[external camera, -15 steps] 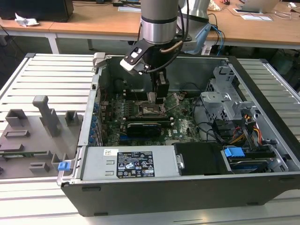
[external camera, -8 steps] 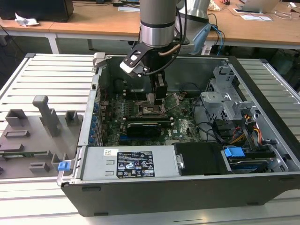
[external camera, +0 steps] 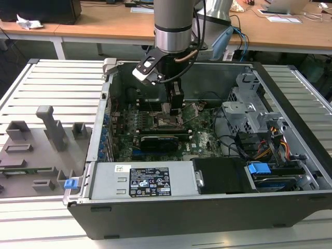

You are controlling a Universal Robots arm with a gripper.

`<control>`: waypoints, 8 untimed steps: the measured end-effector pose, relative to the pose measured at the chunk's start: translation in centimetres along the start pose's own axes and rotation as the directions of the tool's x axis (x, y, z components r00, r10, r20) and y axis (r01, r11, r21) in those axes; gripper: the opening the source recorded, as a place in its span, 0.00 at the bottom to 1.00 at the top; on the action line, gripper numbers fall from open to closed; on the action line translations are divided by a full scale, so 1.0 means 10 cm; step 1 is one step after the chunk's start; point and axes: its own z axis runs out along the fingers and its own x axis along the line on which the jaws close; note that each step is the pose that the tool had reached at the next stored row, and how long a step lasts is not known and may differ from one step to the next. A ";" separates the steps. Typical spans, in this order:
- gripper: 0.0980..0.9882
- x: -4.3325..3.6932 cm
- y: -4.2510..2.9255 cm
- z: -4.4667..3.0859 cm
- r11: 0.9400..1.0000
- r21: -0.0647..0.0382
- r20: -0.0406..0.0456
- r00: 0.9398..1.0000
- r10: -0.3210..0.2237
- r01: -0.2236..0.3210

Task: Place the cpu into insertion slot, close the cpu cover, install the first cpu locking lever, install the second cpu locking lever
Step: 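Place the cpu into insertion slot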

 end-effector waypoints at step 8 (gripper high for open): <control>0.49 0.043 -0.021 0.104 0.999 0.001 0.004 0.999 0.044 -0.044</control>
